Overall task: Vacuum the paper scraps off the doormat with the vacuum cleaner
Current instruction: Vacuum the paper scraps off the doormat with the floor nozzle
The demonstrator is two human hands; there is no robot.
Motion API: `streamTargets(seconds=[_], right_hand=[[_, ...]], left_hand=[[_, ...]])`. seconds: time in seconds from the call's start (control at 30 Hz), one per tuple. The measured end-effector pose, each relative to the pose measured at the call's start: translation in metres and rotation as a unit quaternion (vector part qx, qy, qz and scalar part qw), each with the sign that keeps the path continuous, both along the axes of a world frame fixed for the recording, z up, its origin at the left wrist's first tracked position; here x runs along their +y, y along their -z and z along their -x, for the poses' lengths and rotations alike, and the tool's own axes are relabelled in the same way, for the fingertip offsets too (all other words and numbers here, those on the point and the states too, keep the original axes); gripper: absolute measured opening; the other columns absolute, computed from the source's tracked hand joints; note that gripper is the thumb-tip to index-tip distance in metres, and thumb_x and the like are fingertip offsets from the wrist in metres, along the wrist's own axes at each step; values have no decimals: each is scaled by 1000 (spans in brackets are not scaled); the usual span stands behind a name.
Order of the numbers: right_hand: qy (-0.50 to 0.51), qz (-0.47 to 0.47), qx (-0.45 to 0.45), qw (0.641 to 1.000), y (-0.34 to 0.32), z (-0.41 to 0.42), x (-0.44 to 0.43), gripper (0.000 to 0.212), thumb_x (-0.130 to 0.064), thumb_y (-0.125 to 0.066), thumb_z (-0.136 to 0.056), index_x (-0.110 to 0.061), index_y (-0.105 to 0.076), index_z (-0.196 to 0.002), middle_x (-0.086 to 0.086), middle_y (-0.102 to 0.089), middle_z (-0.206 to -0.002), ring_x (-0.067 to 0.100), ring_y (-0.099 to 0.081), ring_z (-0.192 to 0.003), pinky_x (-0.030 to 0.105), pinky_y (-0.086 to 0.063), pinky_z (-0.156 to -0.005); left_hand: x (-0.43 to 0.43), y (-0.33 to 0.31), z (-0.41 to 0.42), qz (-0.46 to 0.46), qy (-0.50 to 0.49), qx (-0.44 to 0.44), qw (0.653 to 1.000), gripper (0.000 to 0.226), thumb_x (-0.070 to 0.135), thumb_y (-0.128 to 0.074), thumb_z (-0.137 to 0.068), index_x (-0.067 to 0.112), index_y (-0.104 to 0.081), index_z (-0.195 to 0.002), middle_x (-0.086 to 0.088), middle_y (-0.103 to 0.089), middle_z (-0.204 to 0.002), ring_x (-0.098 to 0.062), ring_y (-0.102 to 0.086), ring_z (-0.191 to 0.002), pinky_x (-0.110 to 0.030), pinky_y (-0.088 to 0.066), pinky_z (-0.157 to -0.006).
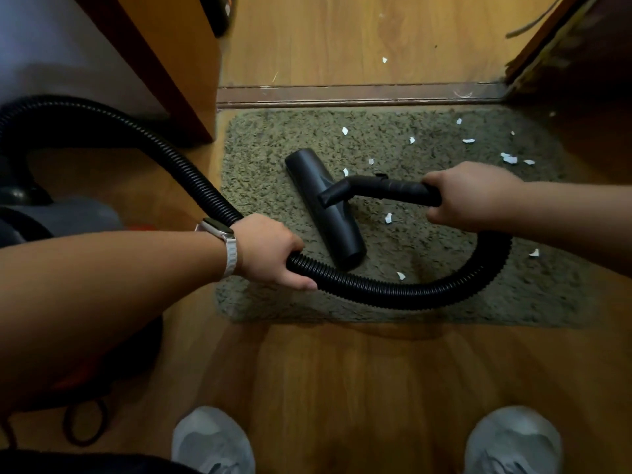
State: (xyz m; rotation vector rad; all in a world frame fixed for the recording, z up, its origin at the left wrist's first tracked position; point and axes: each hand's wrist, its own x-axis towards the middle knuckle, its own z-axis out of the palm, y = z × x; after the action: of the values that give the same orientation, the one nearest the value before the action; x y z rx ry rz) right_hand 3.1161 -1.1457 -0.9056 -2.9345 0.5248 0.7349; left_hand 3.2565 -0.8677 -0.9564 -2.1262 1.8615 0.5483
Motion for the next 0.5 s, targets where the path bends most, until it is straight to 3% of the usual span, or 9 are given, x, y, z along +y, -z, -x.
streamTargets(seconds=[0.17, 0.33, 0.5], right_hand=[[3, -4, -2, 1000, 0, 9, -12, 15, -40, -60, -87, -30, -55, -96, -5, -54, -74, 27, -56, -73, 30, -41, -56], [27, -44, -15, 999, 27, 22, -24, 17, -40, -64, -83, -30, -58, -96, -7, -55, -73, 24, -56, -71, 29, -39, -57], [26, -39, -29, 998, 30, 19, -39, 16, -40, -66, -81, -31, -53, -84, -7, -53, -69, 26, -54, -72, 30, -40, -59]], left_hand=[[-9, -2, 11, 5, 6, 0, 1000, 80, 97, -19, -63, 25, -53, -77, 7, -58, -65, -14, -58, -60, -31, -53, -60], [-4, -3, 15, -8, -7, -4, 1000, 74, 94, -28, -69, 26, -55, -79, 7, -57, -65, -13, -56, -59, -28, -50, -57], [-16, 0, 30, 21, -29, -23, 999, 76, 94, -22, -67, 25, -55, -76, 8, -54, -60, -13, -56, -55, -31, -53, -57]])
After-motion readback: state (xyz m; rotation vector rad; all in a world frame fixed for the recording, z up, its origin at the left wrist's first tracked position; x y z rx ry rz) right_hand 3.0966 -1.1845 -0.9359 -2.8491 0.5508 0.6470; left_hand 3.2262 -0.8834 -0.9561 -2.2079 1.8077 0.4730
